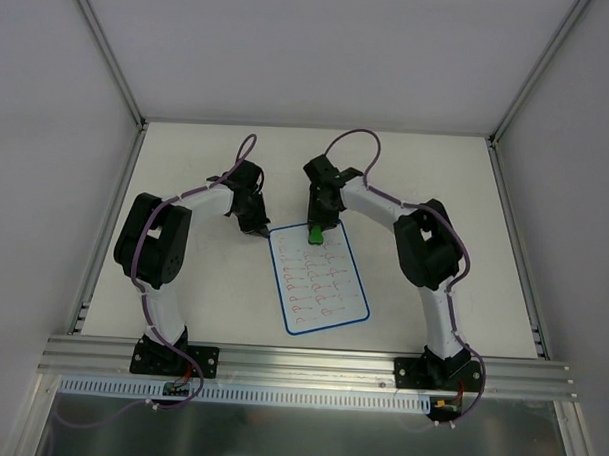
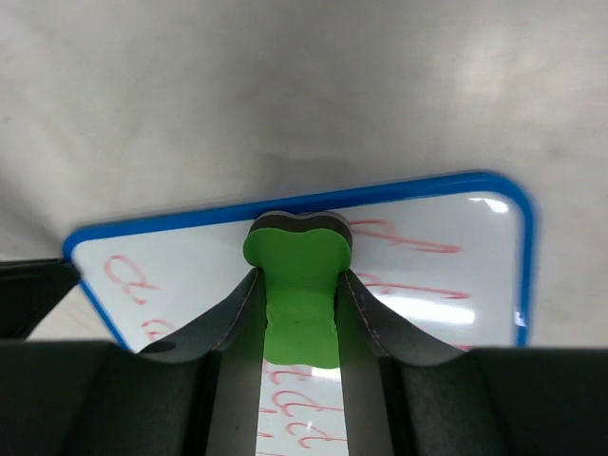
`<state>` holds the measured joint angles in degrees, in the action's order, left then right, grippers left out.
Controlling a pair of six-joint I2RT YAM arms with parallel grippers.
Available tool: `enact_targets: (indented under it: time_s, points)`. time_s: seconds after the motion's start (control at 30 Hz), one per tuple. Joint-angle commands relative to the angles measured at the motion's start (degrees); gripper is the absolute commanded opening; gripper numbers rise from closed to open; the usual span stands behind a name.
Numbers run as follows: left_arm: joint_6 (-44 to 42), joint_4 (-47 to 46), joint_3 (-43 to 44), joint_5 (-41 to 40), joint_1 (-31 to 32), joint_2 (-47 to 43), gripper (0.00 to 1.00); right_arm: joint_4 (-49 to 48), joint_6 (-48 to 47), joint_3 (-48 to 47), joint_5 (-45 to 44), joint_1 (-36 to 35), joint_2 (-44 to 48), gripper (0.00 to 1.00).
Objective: Erase the whiteboard
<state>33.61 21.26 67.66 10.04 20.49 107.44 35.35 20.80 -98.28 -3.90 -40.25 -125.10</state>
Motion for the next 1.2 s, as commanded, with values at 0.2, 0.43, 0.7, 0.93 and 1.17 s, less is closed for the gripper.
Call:
enact_targets:
  time_s: [0.2, 0.43, 0.7, 0.93, 1.17]
  points:
    - [-0.5, 4.5, -2.1, -1.0, -0.9, 0.9, 0.0, 5.8, -4.0, 10.0, -1.7, 11.0, 2.8, 0.0]
    - [0.2, 4.5, -1.5, 0.1, -0.9, 0.6, 0.0, 5.7, -5.6, 5.9, 1.7, 6.2, 2.0, 0.0]
    - [0.9, 4.5, -1.3, 0.5, -0.9, 0.8, 0.0, 5.6, -4.5, 2.6, 2.8, -2.0, 2.0, 0.0]
    - [1.1, 4.4, -1.3, 0.5, -0.9, 1.1, 0.0, 5.3, -2.3, -0.2, 3.3, -7.8, -1.7, 0.0]
    - [0.1, 4.4, -1.5, 0.0, -1.1, 1.2, 0.0, 5.3, -3.0, 3.5, -0.7, -6.0, 0.6, 0.0]
